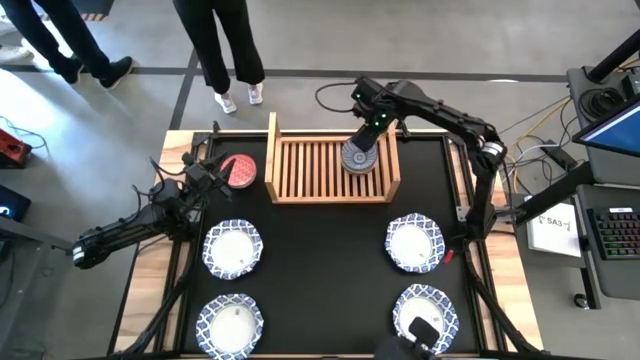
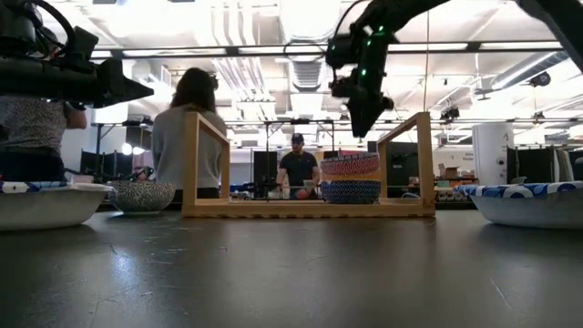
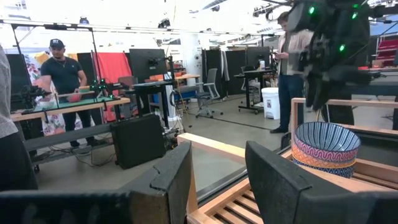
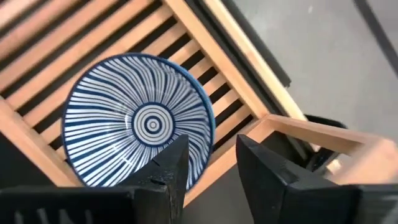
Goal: Place and stack bowls onto a shelf
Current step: Stack the red patterned bowl on top of the blue patterned bowl on the shelf
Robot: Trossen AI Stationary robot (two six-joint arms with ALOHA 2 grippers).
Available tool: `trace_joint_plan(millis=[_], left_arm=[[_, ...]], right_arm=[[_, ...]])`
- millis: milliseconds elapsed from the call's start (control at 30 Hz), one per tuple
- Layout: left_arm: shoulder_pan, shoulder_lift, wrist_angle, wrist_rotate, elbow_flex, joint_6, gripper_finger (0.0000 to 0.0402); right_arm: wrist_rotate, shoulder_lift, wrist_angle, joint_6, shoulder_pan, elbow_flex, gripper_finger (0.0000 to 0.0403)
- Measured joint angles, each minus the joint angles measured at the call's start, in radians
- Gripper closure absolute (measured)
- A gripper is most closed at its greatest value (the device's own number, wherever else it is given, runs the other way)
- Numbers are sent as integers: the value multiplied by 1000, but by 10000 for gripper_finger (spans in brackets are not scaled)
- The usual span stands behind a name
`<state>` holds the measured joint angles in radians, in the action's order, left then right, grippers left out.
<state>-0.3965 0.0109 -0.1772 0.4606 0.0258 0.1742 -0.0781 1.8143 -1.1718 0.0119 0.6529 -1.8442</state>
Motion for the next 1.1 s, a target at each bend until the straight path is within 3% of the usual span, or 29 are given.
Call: trace_joint_plan(millis=[200,567,1000,1100], left_arm=[[0,0,0,0,0,0,267],[0,0,0,0,0,0,267],[0,0,-4,-2,0,-3,267],[0,0,-13,-49,0,-3,267]], right_arm=[[23,-91,9,28,-26,0,275],[342,-192,135,75,-156,0,276],[343,-198,129,103,-324,1,294],[341,-199,129,104,-337,1,298]])
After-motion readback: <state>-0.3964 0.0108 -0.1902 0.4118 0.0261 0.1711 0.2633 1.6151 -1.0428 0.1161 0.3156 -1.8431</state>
